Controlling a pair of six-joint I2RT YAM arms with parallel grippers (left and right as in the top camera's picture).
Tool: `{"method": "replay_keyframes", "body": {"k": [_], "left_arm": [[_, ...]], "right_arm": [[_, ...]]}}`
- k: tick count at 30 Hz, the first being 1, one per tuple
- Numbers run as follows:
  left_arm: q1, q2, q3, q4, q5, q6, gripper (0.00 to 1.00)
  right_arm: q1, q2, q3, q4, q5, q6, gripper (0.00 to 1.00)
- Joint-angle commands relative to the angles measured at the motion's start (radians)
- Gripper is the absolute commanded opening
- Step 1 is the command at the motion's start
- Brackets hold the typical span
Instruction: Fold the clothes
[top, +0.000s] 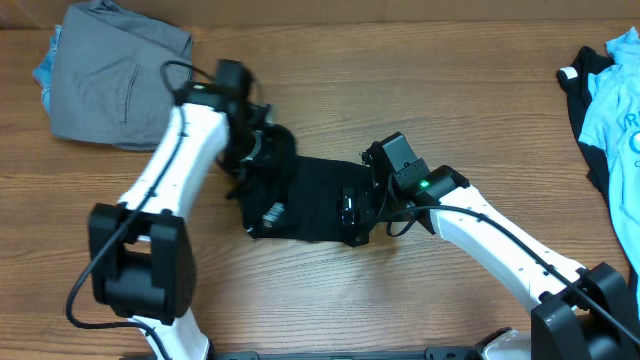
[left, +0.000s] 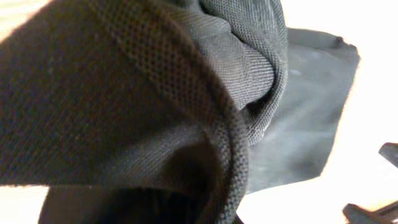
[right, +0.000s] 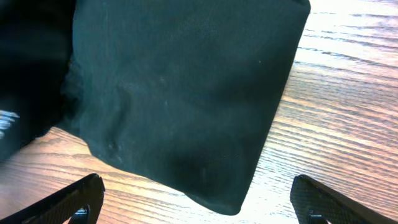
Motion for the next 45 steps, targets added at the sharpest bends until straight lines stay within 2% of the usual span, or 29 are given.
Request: {"method": "replay_keyframes", "body": {"k": [1,9,12,16,18,20,22,24,31,36,38,39,42,45], "left_arm": [[-0.074,-0.024,0.023,0.024,-0.014,-0.076,0.04],[-0.196,-0.024,0.023,0.098,-0.014,-0.125,0.04],[-0.219,-0.024,0.023,0.106,-0.013,-0.126,0.13],[-0.243,-0.024,0.023,0.116,-0.013,-0.126,0.14],[-0.253,-0.024,0.023,0.120,-0.013,-0.126,0.19],[-0.265,-0.024,0.023,0.122,-0.013,-0.126,0.39],[-0.286,-0.024,0.022,0.131,0.000,-0.126,0.40],[-0.303,-0.024,0.022,0.146,0.029,-0.125,0.46],[-0.351,-0.026,0.024,0.203,0.100,-0.122,0.29],[-0.293,-0.046,0.092,0.120,0.019,-0.122,0.29],[-0.243,-0.058,0.137,0.046,-0.017,-0.122,0.37],[-0.185,-0.068,0.181,-0.043,-0.050,-0.122,0.43],[-0.086,-0.077,0.222,-0.159,-0.117,-0.126,0.52],[0.000,-0.075,0.218,-0.216,-0.137,-0.125,0.77]], "right_arm": [[-0.023,-0.002,-0.005,0.007,-0.026,0.001,1.00],[-0.137,-0.002,0.013,-0.012,-0.098,0.045,1.00],[-0.163,-0.002,0.016,-0.030,-0.098,0.044,1.00],[-0.185,-0.002,0.016,-0.040,-0.099,0.041,1.00],[-0.194,-0.002,0.017,-0.040,-0.099,0.042,1.00],[-0.203,-0.002,0.019,-0.041,-0.103,0.042,1.00],[-0.226,-0.002,0.033,-0.053,-0.114,0.042,1.00],[-0.254,-0.002,0.053,-0.071,-0.134,0.042,1.00],[-0.376,-0.002,0.206,-0.245,-0.173,-0.031,1.00],[-0.405,-0.002,0.287,-0.318,-0.193,-0.034,1.00],[-0.405,-0.002,0.290,-0.308,-0.230,-0.034,1.00],[-0.401,-0.002,0.290,-0.293,-0.279,-0.033,1.00],[-0.383,-0.001,0.289,-0.272,-0.312,-0.016,1.00],[-0.352,0.008,0.285,-0.274,-0.290,0.041,0.99]]}}
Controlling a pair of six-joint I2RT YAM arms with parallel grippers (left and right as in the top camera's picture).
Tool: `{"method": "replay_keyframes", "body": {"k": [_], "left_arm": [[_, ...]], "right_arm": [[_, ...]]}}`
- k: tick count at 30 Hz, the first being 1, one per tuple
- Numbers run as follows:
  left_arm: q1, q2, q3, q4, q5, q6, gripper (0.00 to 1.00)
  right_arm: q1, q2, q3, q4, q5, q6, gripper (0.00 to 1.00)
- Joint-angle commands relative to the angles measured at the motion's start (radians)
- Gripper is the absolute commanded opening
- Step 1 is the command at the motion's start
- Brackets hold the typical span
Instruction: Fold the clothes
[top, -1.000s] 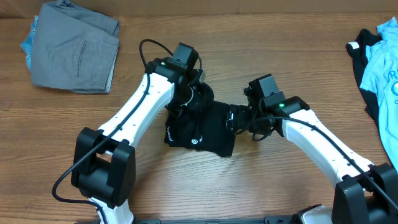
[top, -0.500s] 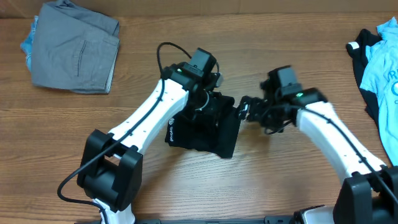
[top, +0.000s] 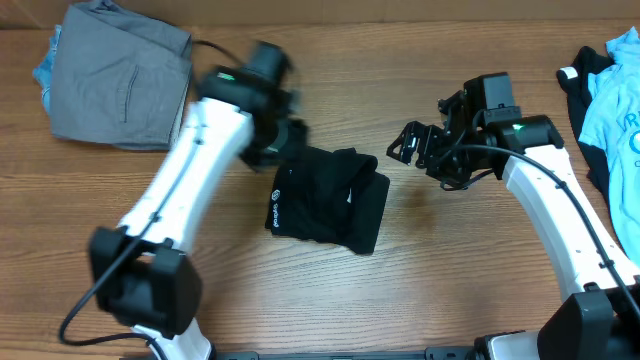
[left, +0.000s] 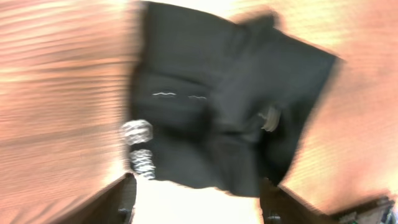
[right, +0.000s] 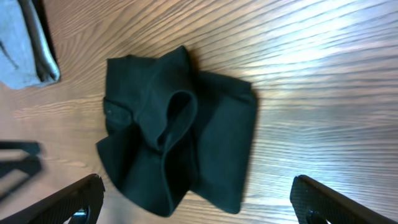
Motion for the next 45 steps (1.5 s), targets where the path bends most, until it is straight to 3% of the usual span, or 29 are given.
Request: {"method": "replay_keyframes", "body": {"k": [1,2,5,11,17,27,29,39,42,45], "left_arm": [[0.111,-0.027,0.016,-0.054,-0.082,0.001,0.85],[0.126,-0.027,0.008,-0.058,-0.087,0.001,0.93],[0.160,-0.027,-0.023,-0.062,-0.092,0.003,1.00],[0.164,-0.027,-0.117,-0.022,-0.092,0.003,1.00],[0.164,-0.027,-0.182,-0.008,-0.103,0.003,1.00],[0.164,-0.027,-0.186,-0.003,-0.111,0.004,1.00],[0.164,-0.027,-0.186,-0.003,-0.111,0.004,1.00],[0.164,-0.027,-0.186,0.005,-0.111,0.004,1.00],[0.164,-0.027,-0.186,0.007,-0.111,0.004,1.00],[0.164,-0.027,-0.186,0.007,-0.111,0.004,1.00]], "right_arm": [[0.051,0.008,0.011,0.010,-0.012,0.071,0.98],[0.063,0.010,0.003,0.014,0.000,0.089,0.95],[0.114,0.031,-0.026,0.038,0.017,0.139,0.89],[0.232,0.129,-0.028,0.071,0.054,0.230,0.88],[0.276,0.220,-0.028,0.089,0.069,0.275,0.75],[0.277,0.250,-0.028,0.071,0.140,0.274,0.19],[0.277,0.250,-0.028,0.064,0.167,0.275,0.04],[0.277,0.250,-0.031,-0.063,0.311,0.296,0.04],[0.277,0.250,-0.043,-0.082,0.367,0.296,0.20],[0.274,0.250,-0.062,-0.093,0.409,0.297,0.25]]}}
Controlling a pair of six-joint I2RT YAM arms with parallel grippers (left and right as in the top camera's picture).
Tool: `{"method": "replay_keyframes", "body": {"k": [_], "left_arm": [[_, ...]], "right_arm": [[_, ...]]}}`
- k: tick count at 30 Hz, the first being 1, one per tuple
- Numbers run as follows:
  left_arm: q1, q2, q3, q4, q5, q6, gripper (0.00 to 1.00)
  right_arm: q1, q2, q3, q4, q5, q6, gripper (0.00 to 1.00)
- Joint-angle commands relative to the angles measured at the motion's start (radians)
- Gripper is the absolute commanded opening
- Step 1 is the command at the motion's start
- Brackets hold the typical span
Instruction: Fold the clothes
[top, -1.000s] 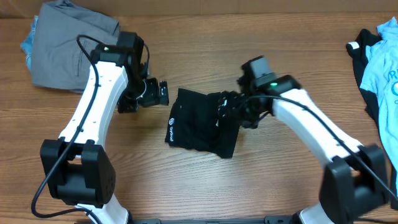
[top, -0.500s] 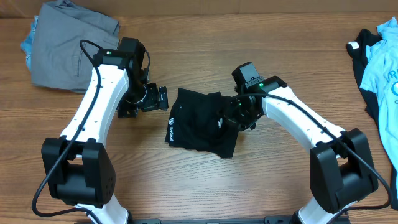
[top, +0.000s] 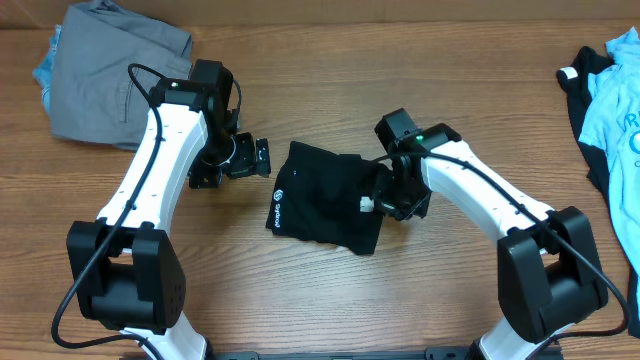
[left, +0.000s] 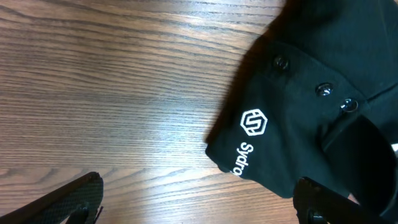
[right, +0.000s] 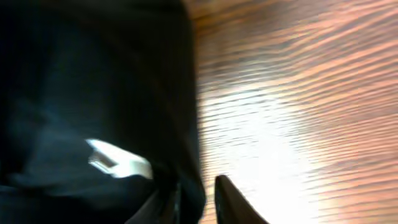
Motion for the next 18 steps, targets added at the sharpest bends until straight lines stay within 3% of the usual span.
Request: {"method": "replay_keyframes", "body": {"k": [1,3,4,12,15,18], "left_arm": [[-0.007,-0.016,-0.007,0.002,-0.010,0.002,1.00],[-0.007,-0.016,-0.007,0.003,-0.010,0.002,1.00],[-0.007,-0.016,-0.007,0.003,-0.010,0.002,1.00],[-0.007,-0.016,-0.008,0.003,-0.010,0.002,1.00],[-0.007,-0.016,-0.008,0.004,-0.010,0.002,1.00],[-0.007,-0.016,-0.008,0.004,-0.010,0.002,1.00]], "right_arm": [[-0.002,0.007,-0.027,-0.016,0.082,0.004,0.31],[-0.005,0.007,-0.029,-0.042,0.083,0.003,0.56],[-0.005,0.007,-0.029,-0.051,0.083,0.003,0.63],[-0.011,-0.029,0.085,-0.182,0.083,0.003,0.55],[-0.011,-0.071,0.157,-0.231,0.086,-0.011,0.63],[-0.003,-0.125,0.201,-0.213,0.062,-0.145,0.73]]}}
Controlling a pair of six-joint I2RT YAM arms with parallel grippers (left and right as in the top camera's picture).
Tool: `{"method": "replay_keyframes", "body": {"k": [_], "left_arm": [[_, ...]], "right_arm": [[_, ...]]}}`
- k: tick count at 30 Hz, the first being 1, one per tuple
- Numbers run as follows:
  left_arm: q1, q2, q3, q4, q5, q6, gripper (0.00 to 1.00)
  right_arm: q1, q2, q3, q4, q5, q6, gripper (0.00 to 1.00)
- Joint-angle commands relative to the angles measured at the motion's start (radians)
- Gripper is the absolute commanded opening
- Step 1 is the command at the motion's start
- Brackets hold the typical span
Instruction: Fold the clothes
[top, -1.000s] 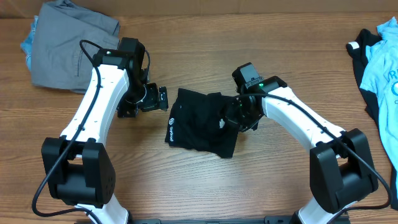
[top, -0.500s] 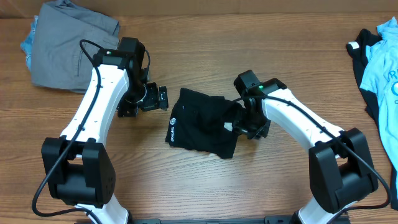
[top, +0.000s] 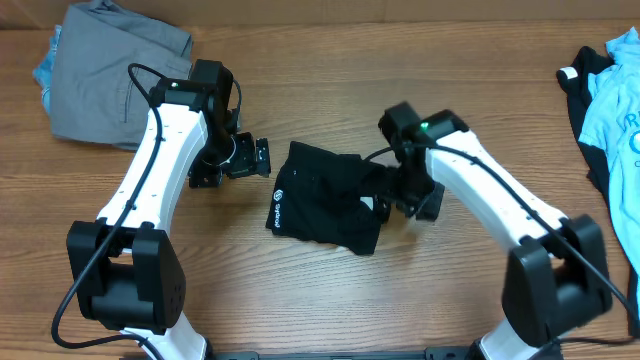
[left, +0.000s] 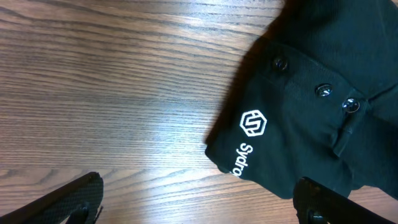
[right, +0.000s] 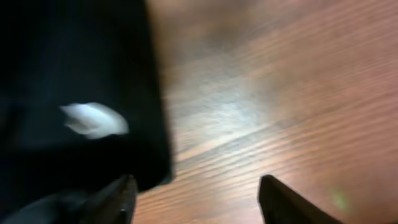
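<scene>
The black shirt (top: 322, 195) lies folded into a small bundle at mid-table, its white logo (left: 252, 123) and buttons facing up. My left gripper (top: 232, 167) hovers just left of it, open and holding nothing; in the left wrist view the shirt (left: 311, 93) fills the upper right, beyond the gripper (left: 196, 205). My right gripper (top: 407, 198) is at the bundle's right edge. It is open (right: 199, 199), with the left finger (right: 118, 200) under the dark fabric edge (right: 74, 74) and a white tag (right: 93, 119) showing.
Folded grey trousers (top: 115, 70) lie at the far left on a blue cloth (top: 44, 70). A light blue shirt (top: 622, 110) with a black garment (top: 585, 80) sits at the right edge. Bare wooden table (top: 330, 300) lies in front.
My right gripper's jaws, close together at the shirt's right edge before, now stand wide open and sit slightly further right. The left arm and the shirt have not moved.
First my left gripper held black fabric lifted over the shirt while the right hovered open at its right side. Then the shirt lay folded with both grippers off it. Later the right gripper pinched at the right edge, and now it is open.
</scene>
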Motion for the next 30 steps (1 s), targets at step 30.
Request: {"method": "replay_keyframes", "body": {"k": [30], "left_arm": [[-0.007,-0.016,-0.008,0.019,-0.010,0.002,1.00]], "right_arm": [[0.093,-0.050,-0.148,0.284,-0.360,-0.731,0.84]]}}
